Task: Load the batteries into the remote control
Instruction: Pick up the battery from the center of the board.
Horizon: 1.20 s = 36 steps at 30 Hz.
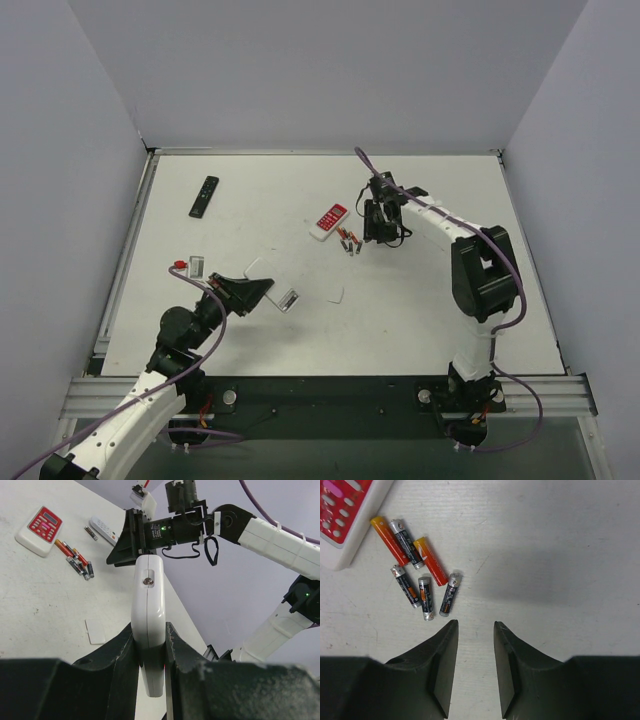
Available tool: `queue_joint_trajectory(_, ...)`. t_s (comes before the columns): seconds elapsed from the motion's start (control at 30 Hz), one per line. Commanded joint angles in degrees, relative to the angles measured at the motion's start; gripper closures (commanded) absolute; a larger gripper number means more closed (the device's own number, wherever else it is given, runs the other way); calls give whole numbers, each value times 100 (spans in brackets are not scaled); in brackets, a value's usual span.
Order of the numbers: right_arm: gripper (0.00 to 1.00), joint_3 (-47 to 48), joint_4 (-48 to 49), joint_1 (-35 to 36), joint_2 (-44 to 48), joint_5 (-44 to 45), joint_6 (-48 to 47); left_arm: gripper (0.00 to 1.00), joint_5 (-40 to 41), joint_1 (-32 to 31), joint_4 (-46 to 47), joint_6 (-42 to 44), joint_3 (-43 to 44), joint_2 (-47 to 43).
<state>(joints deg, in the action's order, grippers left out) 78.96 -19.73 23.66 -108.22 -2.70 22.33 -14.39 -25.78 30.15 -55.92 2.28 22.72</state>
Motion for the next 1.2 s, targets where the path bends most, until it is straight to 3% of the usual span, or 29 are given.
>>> queue_joint_trajectory(0.0, 69, 190, -243, 77, -207, -169, 96, 100, -134, 3, 105, 134, -448, 22)
queue_joint_trajectory(0.73, 74, 278, 399, 113, -902, -73, 536, 100, -134, 3, -106, -147, -554, -215)
queue_joint_trajectory(1.17, 83, 102, -49, 192, -832, 551, -167, 100, -134, -6, 17, -174, -527, -40)
